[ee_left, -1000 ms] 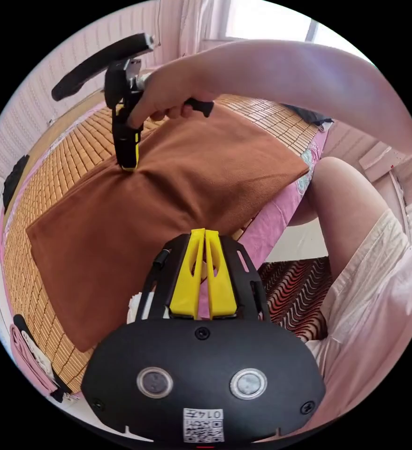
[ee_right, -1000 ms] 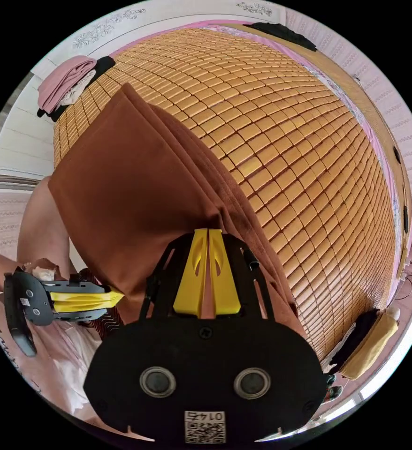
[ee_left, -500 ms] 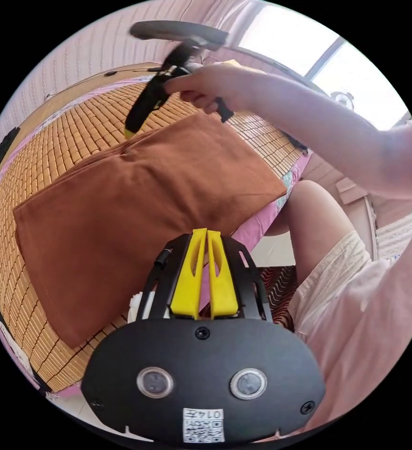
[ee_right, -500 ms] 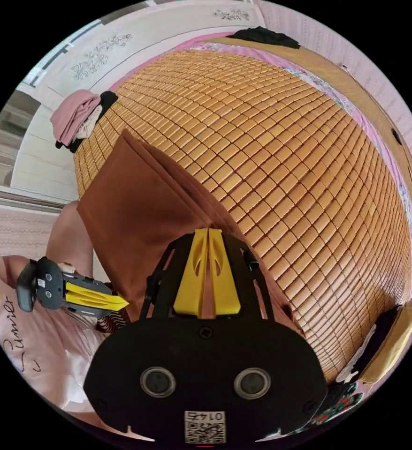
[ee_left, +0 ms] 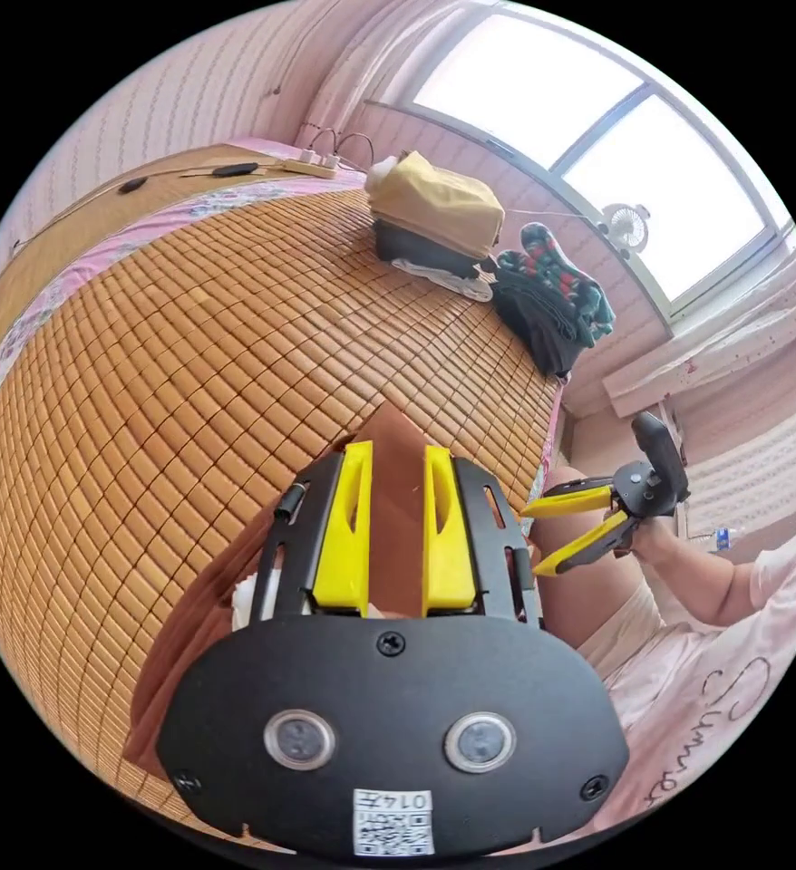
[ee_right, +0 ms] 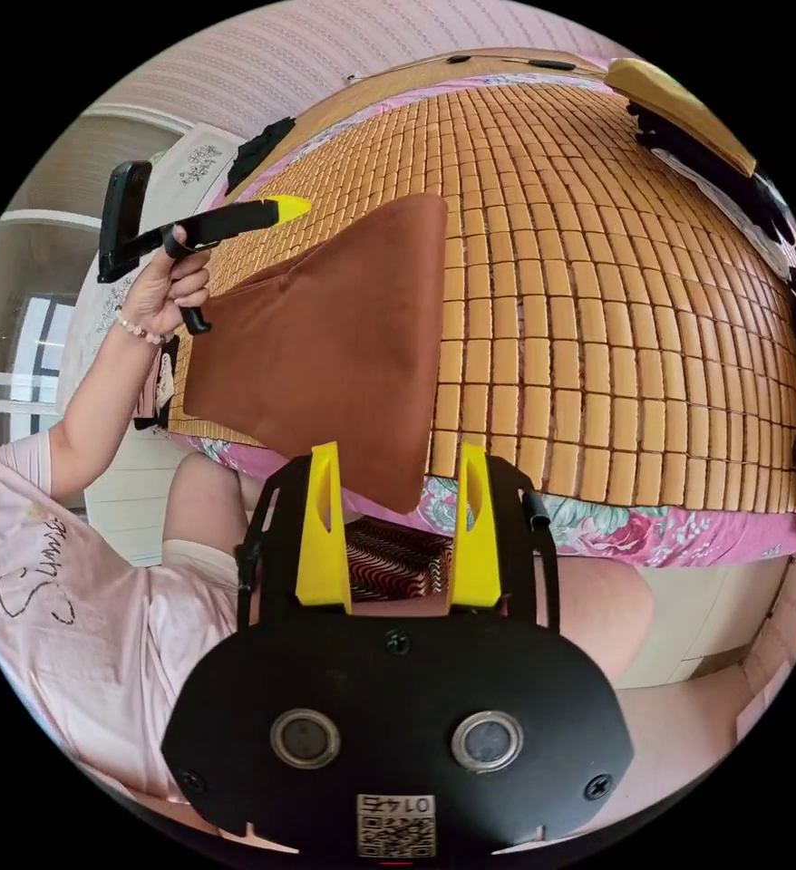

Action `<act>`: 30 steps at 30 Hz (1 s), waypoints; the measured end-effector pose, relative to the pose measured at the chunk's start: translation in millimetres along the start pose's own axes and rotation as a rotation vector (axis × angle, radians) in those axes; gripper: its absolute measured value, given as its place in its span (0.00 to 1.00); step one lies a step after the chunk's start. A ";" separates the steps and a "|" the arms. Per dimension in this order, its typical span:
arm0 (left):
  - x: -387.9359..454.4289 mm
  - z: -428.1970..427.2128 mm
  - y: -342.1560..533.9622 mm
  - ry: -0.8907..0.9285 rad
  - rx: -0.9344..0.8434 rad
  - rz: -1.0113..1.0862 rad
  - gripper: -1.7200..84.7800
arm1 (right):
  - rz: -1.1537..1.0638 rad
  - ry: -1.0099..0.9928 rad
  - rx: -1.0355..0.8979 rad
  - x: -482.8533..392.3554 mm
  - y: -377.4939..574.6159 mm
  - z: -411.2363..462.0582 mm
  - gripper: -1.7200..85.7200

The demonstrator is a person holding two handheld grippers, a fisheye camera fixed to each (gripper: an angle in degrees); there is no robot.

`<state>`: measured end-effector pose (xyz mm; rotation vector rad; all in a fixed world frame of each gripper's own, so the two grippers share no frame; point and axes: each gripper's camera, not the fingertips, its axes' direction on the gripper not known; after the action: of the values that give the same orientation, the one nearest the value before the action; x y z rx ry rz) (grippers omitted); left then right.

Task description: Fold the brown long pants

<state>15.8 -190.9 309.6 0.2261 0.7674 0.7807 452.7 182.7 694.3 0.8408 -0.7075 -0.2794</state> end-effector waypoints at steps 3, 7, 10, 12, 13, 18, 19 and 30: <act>15.0 39.2 -48.1 -0.091 -0.089 0.057 0.13 | 0.008 -0.037 -0.058 10.1 2.2 -0.4 0.21; 13.6 88.3 -81.4 -0.148 -0.206 -0.003 0.15 | -0.006 -0.118 -0.067 19.2 7.0 -12.0 0.16; 10.6 116.2 -84.3 -0.197 -0.316 -0.028 0.11 | -0.033 -0.152 -0.074 24.6 12.7 -21.9 0.13; 12.0 116.1 -83.8 -0.192 -0.305 -0.030 0.10 | -0.059 -0.147 -0.055 24.3 18.3 -34.0 0.10; 13.0 114.2 -83.7 -0.192 -0.301 -0.036 0.09 | -0.074 -0.166 -0.033 24.0 22.7 -43.4 0.09; 29.5 95.3 -86.4 -0.217 -0.263 -0.026 0.08 | -0.096 -0.267 0.039 26.0 44.5 -77.6 0.06; 37.1 89.8 -88.3 -0.218 -0.250 -0.010 0.07 | -0.101 -0.261 0.052 25.2 51.9 -87.2 0.06; 134.0 36.7 -110.7 -0.172 -0.085 0.128 0.07 | 0.006 -0.066 0.240 25.4 148.1 -199.1 0.05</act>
<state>164.0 -170.8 213.6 0.2644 0.5600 0.9003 598.7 382.3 727.4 1.0611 -0.8160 -0.2199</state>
